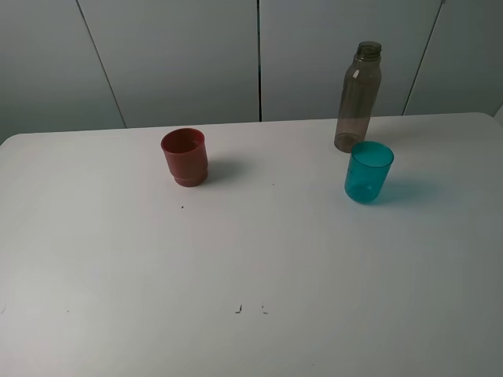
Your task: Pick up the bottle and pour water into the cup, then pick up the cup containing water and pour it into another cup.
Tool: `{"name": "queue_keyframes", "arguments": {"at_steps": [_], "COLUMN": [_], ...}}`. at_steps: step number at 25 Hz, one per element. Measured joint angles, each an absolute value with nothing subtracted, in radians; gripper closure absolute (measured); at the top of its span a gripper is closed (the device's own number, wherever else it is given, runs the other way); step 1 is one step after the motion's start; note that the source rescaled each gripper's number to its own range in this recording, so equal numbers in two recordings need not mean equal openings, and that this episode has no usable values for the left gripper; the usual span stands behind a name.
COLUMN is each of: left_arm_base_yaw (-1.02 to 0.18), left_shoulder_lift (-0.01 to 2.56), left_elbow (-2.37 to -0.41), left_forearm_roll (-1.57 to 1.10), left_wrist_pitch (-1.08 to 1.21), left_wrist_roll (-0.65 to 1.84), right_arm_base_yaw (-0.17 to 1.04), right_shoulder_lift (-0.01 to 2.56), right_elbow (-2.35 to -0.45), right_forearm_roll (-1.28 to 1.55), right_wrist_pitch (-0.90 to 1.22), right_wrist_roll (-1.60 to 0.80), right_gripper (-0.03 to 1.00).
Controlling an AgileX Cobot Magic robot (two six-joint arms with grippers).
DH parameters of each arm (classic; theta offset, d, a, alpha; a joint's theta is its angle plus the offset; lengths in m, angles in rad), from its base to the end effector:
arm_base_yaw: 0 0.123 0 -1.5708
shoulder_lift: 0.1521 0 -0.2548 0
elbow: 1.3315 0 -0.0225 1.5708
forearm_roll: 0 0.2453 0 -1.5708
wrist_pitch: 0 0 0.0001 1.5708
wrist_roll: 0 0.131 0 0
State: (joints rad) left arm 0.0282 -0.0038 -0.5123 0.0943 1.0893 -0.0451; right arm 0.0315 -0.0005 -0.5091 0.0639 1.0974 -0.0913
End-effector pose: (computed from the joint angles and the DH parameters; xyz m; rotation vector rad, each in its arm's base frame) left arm 0.0524 0.0124 0.2575 -0.0822 2.0531 0.1025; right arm 0.0529 0.0091 0.2552 -0.1317 2.0657 0.0400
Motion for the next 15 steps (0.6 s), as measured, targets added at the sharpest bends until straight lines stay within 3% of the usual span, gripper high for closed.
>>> {"name": "queue_keyframes", "arguments": {"at_steps": [15], "left_arm_base_yaw": [0.028], "left_shoulder_lift": [-0.004], "left_elbow": [-0.512], "left_forearm_roll": [0.094], "left_wrist_pitch": [1.089], "left_wrist_roll": [-0.047], "right_arm_base_yaw": [0.032], "right_shoulder_lift": [-0.001], "right_elbow": [-0.509], "right_forearm_roll": [0.064], "right_wrist_pitch": [1.097], "right_wrist_roll": [-0.091], "right_gripper": [-0.03]}}
